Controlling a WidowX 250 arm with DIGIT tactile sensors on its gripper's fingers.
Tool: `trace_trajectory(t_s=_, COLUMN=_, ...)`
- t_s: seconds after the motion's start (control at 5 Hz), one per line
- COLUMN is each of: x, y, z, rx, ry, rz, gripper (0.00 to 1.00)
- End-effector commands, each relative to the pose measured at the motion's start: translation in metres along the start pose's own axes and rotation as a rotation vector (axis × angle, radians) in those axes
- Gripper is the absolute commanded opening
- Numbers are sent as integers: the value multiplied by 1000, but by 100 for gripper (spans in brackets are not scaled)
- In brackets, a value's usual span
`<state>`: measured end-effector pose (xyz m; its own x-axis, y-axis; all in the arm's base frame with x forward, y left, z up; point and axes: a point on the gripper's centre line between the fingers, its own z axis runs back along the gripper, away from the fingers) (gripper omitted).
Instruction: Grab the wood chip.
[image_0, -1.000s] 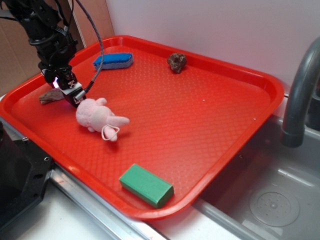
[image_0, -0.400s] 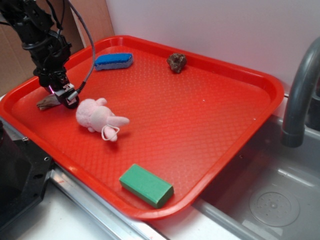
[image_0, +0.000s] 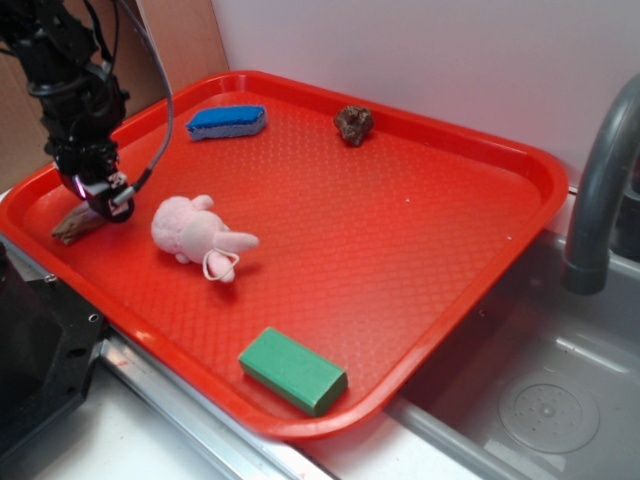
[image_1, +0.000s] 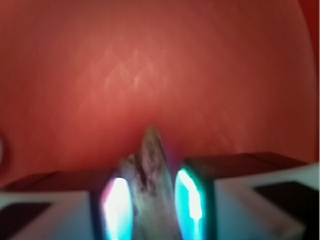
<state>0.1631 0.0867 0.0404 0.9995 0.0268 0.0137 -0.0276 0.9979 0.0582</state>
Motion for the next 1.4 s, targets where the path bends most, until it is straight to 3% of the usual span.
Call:
trace_trajectory(t_s=0.0, x=64, y=-87, z=118, rx=66, ry=-83, rz=79, gripper=0)
trace_trajectory(t_s=0.2, x=64, y=-103, z=171, rx=16, ry=-74, rz=88, gripper=0)
trace_trajectory(t_s=0.4, x=53, y=-91, z=203, rx=50, ry=-91, rz=42, gripper=0)
trace_trajectory(t_s=0.6, x=33, y=-46, z=159, rx=2, ry=-77, rz=-19, gripper=100)
trace_trajectory(t_s=0.8, x=7, y=-10, z=109, rx=7, ry=8, rz=-49, gripper=100)
trace_trajectory(t_s=1.0, x=-12, y=11, z=64, rx=74, ry=82, rz=-53, gripper=100)
trace_trajectory(t_s=1.2, x=-19, y=20, z=41, rx=85, ry=59, rz=-98, gripper=100)
